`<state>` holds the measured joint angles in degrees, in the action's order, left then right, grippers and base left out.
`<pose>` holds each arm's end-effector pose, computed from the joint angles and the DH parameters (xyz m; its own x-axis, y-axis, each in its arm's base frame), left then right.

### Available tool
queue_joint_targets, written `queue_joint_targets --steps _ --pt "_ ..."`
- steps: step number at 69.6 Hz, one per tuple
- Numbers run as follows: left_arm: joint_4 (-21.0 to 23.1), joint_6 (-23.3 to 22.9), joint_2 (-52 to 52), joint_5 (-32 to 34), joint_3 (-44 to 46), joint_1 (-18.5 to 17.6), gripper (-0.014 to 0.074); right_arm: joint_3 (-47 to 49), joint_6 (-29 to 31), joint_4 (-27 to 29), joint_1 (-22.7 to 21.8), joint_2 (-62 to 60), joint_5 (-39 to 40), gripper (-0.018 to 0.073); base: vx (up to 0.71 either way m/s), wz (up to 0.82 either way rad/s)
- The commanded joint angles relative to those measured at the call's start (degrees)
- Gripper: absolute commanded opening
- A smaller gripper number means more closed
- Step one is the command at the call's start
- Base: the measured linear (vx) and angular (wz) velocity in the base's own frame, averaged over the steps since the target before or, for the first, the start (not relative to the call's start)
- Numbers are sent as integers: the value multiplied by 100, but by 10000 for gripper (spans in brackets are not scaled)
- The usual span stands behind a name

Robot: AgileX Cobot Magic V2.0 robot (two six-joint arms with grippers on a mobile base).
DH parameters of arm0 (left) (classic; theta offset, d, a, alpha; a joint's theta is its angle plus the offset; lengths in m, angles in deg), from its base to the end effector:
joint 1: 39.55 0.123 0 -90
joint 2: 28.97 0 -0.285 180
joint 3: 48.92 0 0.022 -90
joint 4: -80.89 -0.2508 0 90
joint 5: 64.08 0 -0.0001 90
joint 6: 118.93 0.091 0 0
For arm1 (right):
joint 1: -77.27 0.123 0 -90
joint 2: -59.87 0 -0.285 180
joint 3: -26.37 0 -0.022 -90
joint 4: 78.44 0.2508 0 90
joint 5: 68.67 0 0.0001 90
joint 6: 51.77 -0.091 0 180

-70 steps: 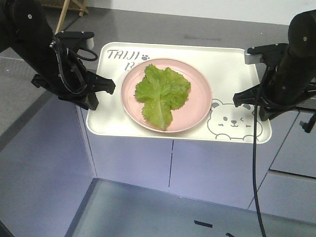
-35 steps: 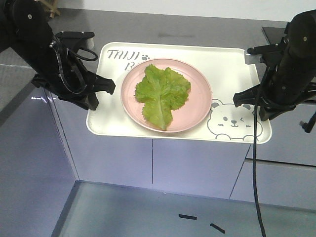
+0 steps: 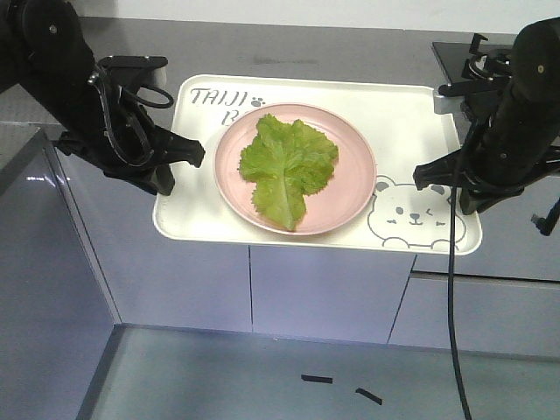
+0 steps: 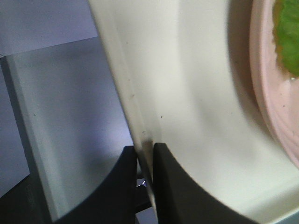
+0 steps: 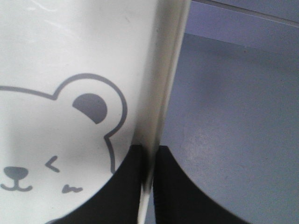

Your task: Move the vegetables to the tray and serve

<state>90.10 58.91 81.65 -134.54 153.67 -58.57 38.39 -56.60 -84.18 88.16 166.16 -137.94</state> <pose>0.3581 -0.1380 0.3368 -0.9088 0.2174 -0.3561 0.2929 0.9403 -0.1735 0.3526 0.0592 0.3130 -0.9481 -0.1330 -0.2890 -0.1159 0.9904 -0.0757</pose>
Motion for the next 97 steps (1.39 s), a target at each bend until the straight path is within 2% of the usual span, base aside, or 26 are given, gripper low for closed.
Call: queue_joint_targets --steps 1,97 --pt "852 147 -331 472 223 -133 -6 183 205 510 97 -321 396 -10 0 -4" --pt "863 147 -331 472 223 -133 -6 183 205 515 97 -321 397 -10 3 -2"
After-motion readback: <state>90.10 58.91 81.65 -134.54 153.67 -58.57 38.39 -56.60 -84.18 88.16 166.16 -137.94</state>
